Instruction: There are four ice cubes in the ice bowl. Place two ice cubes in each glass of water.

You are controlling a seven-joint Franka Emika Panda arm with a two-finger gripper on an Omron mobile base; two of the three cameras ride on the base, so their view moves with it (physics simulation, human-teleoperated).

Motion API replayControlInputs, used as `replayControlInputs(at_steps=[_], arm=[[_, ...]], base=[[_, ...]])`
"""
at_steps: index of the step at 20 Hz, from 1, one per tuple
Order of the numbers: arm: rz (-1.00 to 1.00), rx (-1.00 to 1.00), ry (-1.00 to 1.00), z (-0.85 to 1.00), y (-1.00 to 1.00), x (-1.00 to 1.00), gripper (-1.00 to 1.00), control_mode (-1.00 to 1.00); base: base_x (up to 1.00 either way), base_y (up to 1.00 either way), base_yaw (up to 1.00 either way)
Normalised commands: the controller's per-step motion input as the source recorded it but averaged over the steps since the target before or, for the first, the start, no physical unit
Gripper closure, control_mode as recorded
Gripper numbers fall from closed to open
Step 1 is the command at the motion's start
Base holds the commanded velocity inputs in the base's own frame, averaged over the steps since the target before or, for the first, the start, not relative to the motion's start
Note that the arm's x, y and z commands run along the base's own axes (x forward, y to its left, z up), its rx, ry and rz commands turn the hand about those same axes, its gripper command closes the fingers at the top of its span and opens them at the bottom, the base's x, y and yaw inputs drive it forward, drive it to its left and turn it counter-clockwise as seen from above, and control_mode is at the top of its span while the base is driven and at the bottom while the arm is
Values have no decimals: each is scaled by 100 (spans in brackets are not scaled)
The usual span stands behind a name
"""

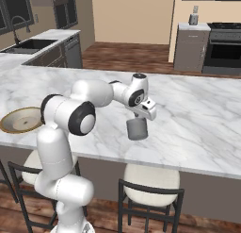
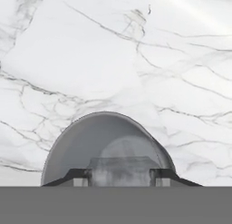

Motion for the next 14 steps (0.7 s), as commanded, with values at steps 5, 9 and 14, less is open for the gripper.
replayControlInputs(at_steps=[5, 9, 14], arm=[[0, 0, 0, -17, 0, 0, -100, -100], [0, 0, -1, -8, 0, 0, -100, -100], [0, 0, 0, -9, 0, 0, -100, -100]], base=[[0, 0, 0], [0, 0, 0], [0, 0, 0]])
